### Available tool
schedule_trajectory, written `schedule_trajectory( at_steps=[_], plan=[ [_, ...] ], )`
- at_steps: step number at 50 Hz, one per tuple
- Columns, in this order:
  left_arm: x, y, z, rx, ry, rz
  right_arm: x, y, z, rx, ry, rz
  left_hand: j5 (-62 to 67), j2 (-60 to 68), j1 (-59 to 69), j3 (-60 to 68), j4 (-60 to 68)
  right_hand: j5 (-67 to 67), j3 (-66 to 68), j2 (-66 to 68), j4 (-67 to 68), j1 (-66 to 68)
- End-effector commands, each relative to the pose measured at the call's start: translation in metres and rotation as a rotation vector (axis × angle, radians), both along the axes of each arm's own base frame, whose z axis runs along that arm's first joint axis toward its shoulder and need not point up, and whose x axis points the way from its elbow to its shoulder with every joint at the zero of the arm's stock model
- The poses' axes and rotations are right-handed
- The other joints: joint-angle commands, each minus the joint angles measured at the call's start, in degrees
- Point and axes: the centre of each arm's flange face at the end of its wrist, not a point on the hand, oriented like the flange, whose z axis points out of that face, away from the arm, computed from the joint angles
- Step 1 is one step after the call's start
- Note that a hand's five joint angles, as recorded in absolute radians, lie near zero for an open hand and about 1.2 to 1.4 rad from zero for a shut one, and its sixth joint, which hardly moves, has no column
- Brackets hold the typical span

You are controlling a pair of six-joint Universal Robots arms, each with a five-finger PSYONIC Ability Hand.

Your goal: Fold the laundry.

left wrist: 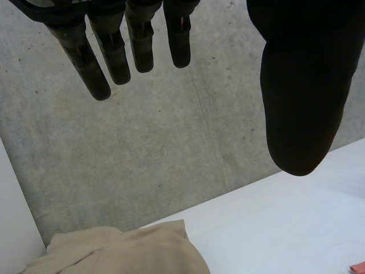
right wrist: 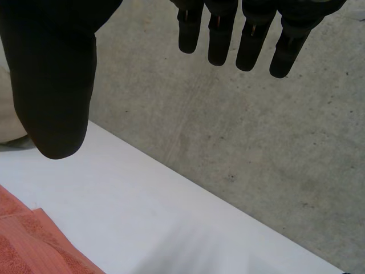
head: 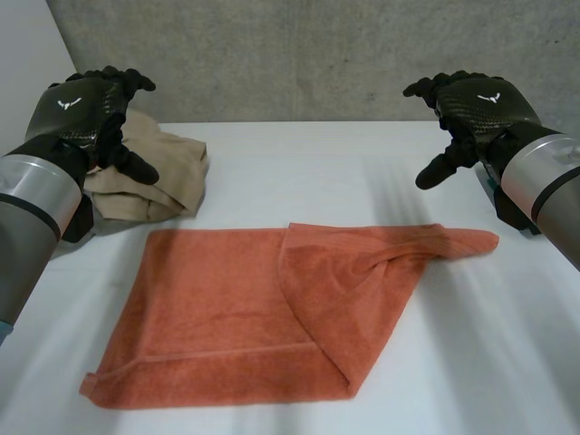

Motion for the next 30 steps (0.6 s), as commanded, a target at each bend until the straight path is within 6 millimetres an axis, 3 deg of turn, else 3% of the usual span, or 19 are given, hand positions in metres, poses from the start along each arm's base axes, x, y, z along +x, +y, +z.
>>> schedule_trajectory(
  at_steps=[1, 14, 18, 25, 30],
  plan=[
    [0.0, 0.0, 0.0, 0.001, 0.0, -0.002, 0.0, 0.0, 0.0, -0.004, 0.009, 0.003, -9.46, -6.89, -7.1, -6.94, -7.37, -9.29, -7.16, -6.56, -7.25, -6.69],
    [-0.001, -0.001, -0.002, 0.014, -0.015, -0.005, 0.006, 0.003, -0.003, 0.002, 0.016, 0.063, -7.45, -4.88, -5.09, -4.93, -5.36, -9.29, -7.16, -6.56, -7.25, -6.69],
    [0.001, 0.004, -0.011, 0.062, -0.086, -0.003, 0.011, 0.008, -0.008, -0.003, 0.066, 0.12, -6.1, -3.54, -3.75, -3.58, -4.01, -9.29, -7.16, -6.56, -7.25, -6.69],
    [0.009, 0.029, -0.06, 0.236, -0.383, -0.038, 0.016, 0.006, -0.036, -0.001, 0.236, 0.173, 2.48, 5.05, 4.84, 5.01, 4.58, -9.29, -7.16, -6.56, -7.25, -6.69],
    [0.015, 0.057, -0.098, 0.327, -0.598, -0.108, 0.017, 0.002, -0.059, 0.016, 0.361, 0.195, 3.98, 6.55, 6.34, 6.51, 6.08, -9.29, -7.16, -6.56, -7.25, -6.69]
  ],
)
